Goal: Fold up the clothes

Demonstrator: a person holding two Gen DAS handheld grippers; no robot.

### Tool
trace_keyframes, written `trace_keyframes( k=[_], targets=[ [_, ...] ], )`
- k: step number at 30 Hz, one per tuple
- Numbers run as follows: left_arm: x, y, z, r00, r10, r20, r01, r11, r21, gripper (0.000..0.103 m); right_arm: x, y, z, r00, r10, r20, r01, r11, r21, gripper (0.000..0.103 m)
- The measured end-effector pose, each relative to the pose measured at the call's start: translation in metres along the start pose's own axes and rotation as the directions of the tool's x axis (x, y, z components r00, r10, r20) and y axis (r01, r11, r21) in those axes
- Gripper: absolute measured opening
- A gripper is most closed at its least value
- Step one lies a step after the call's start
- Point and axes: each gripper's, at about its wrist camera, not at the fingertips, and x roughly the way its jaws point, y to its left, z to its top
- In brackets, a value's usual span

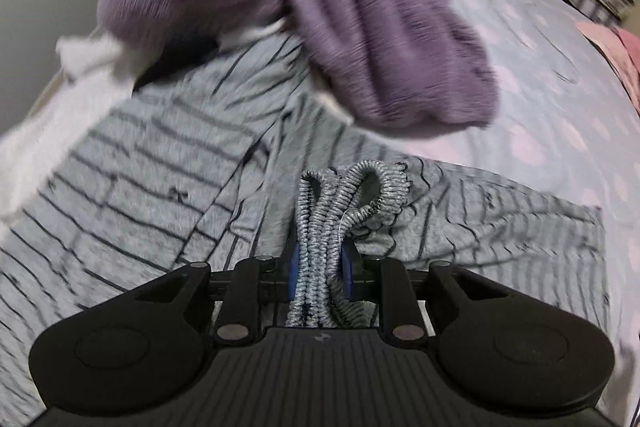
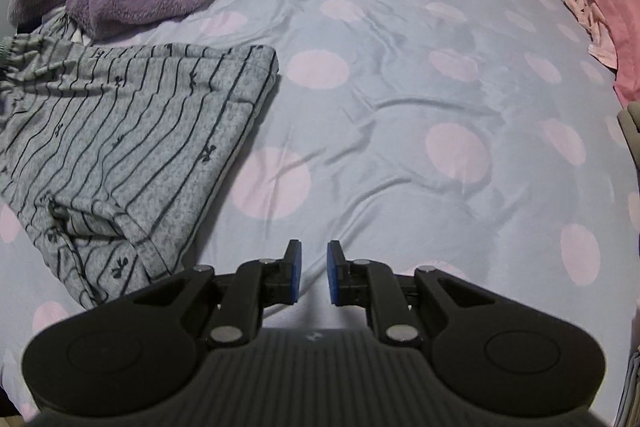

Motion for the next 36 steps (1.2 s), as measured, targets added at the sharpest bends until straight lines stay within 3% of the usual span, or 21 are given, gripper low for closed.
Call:
trace_keyframes(
  k=[2,6,12,18,24,25,26,32,34,36],
  targets=[
    [0.005,0.006,-0.006,1.0,0.013,0.018,-0.013,1.0,-0.02,0.021,0.006,0.0,0.0,1.0,0.015,-0.014,-0.015,1.0,0.005,0.016],
    [0.014,0.018,-0.019,0.998,0.04,0.054,-0.037,0.998,-0.06,0.044,0.013,0.002,-0.001,0.996,0.084,-0.043,-0.082,0.996,0.046,0.028],
    [-0.021,-0.013,-0.045,0.988,0.08,0.131,-0.079,0.997,-0.013,0.045,0.0,0.024,-0.004,0.989,0.149,0.002,-0.149,0.989,0.009,0.032],
    [-0.035,-0.07,-0.076,0.998,0.0,0.068,-0.009,0.991,0.136,0.045,-0.01,0.069,-0.017,0.98,0.195,0.032,-0.186,0.966,-0.181,0.032],
    [-0.009,-0.116,-0.107,0.999,0.022,-0.034,-0.012,0.959,0.282,0.044,0.003,0.104,-0.024,0.989,0.125,0.073,-0.099,0.952,-0.29,0.023],
    [-0.003,-0.12,-0.111,0.998,0.032,-0.054,-0.015,0.955,0.297,0.042,0.006,0.108,-0.023,0.991,0.108,0.078,-0.079,0.949,-0.305,0.017],
    [0.001,-0.124,-0.116,0.997,0.041,-0.067,-0.018,0.949,0.313,0.04,0.006,0.108,-0.023,0.992,0.095,0.079,-0.066,0.949,-0.307,0.004],
    [0.02,-0.133,-0.136,0.988,0.091,-0.127,-0.035,0.92,0.389,0.036,-0.012,0.097,-0.029,0.991,0.116,0.07,-0.086,0.935,-0.345,0.003],
    [0.025,-0.132,-0.14,0.984,0.114,-0.136,-0.05,0.915,0.401,0.036,-0.018,0.094,-0.038,0.991,0.127,0.045,-0.099,0.914,-0.393,0.002],
    [0.029,-0.13,-0.142,0.982,0.127,-0.141,-0.06,0.911,0.407,0.036,-0.016,0.095,-0.055,0.993,0.114,0.02,-0.089,0.862,-0.499,0.002]
  ],
)
